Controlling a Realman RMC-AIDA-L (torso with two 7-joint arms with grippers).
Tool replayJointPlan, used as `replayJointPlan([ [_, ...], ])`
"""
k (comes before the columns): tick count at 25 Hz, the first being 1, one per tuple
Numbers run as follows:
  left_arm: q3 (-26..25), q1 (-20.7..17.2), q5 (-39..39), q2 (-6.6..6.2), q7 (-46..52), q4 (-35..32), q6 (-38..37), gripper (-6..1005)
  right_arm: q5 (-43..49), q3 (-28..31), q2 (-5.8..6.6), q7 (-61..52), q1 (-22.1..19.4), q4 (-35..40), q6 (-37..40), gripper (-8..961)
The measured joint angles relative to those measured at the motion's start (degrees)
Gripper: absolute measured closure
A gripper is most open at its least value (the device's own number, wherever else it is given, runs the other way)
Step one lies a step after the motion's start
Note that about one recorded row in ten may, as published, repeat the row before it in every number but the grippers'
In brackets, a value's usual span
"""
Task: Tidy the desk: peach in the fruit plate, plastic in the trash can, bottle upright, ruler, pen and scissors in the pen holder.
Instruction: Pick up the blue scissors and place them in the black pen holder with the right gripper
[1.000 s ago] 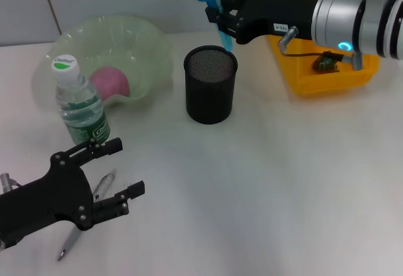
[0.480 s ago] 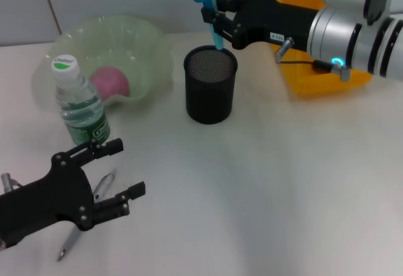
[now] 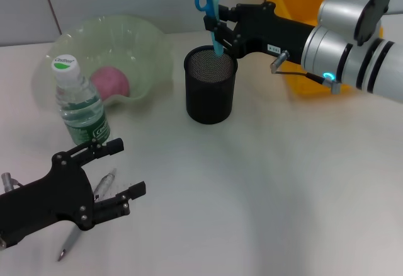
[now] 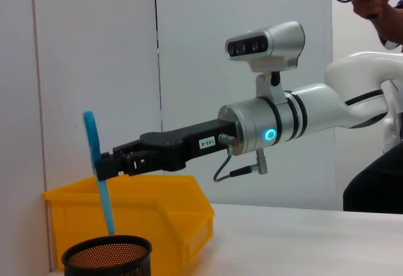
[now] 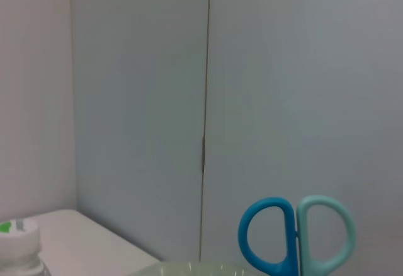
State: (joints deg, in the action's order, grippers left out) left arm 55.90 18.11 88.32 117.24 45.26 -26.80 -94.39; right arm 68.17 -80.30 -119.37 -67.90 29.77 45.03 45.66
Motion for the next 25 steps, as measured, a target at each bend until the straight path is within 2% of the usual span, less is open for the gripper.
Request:
replayJointPlan([
  [7, 0.0, 0.11, -0.04, 0.0, 0.0, 0.0, 0.0, 229, -0.16, 0.7, 0.0, 0.99, 3.18, -5.82, -0.04, 724],
  [13, 0.0, 0.25, -0.06, 0.0, 0.0, 0.0, 0.03, 230, -0.16, 0.15, 0.0, 2.2, 3.83, -7.15, 0.0, 719],
  [25, 0.0, 0.24, 0.01, 0.0, 0.0, 0.0, 0.0, 231, -0.08, -0.07, -0.01, 0.6, 3.45, -8.05, 0.59, 459],
])
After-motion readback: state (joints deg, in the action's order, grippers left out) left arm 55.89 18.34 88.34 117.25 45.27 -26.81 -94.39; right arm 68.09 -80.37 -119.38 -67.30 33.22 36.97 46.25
